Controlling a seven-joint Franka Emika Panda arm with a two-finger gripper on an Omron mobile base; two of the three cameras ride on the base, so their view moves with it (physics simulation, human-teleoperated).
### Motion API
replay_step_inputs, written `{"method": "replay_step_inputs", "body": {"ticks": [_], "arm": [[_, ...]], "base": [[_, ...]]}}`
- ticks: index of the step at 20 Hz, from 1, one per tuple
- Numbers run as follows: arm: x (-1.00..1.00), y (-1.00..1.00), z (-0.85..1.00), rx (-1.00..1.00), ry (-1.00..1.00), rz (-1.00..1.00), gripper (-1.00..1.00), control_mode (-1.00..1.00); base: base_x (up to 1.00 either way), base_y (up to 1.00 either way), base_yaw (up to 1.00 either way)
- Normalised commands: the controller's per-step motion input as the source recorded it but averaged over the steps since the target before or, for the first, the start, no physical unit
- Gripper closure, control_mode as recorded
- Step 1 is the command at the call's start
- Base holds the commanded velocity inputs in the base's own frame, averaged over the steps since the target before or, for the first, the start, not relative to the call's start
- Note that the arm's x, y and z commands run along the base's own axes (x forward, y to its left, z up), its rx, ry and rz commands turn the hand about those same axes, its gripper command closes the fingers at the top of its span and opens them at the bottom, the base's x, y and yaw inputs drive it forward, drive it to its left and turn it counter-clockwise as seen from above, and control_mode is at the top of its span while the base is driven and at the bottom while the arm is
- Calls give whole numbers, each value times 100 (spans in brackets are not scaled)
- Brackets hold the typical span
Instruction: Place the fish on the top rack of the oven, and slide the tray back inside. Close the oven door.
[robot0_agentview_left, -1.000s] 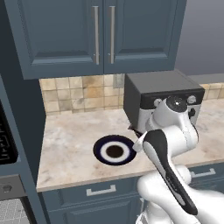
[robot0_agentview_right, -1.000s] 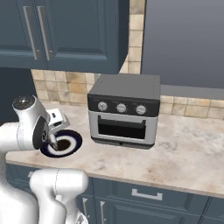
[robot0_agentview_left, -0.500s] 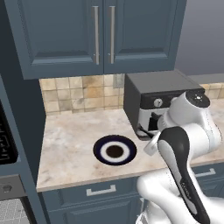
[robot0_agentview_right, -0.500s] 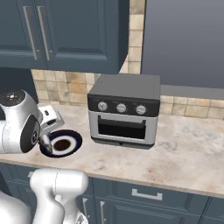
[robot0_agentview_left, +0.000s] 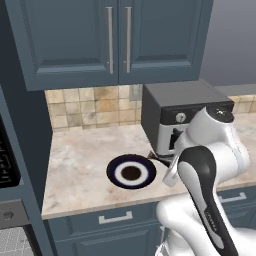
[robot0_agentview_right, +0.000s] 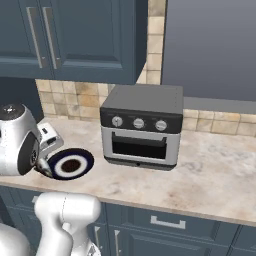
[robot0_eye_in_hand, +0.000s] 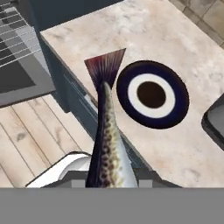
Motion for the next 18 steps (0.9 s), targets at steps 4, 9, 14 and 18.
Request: {"method": "replay_step_inputs", "body": {"ticks": [4,9,14,18], "arm": [[-25,11,-50,0,5,44,100,-100],[-17,-1,-27,0,3,36,100,-100],[-30,-30,6,0,-8,2,100,-100],[-5,-8,3,0,-15,-10,100,-100]], "base": [[0,0,0],[0,0,0],[0,0,0],[0,0,0]]}}
